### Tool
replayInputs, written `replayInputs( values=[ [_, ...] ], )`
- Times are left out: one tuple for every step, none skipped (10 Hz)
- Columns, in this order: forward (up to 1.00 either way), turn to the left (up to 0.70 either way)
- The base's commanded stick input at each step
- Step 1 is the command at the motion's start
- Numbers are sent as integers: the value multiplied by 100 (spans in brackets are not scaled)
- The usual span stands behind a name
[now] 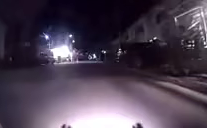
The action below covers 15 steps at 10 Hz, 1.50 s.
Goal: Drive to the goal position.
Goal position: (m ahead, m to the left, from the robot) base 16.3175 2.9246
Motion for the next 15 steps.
replayInputs(
  values=[
    [60,0],
    [60,0],
    [60,0],
    [60,0],
    [60,0],
    [60,0],
    [60,0],
    [60,0],
    [60,0],
    [60,0],
    [60,0],
    [60,0],
    [60,0],
    [60,0],
    [60,0]
  ],
)
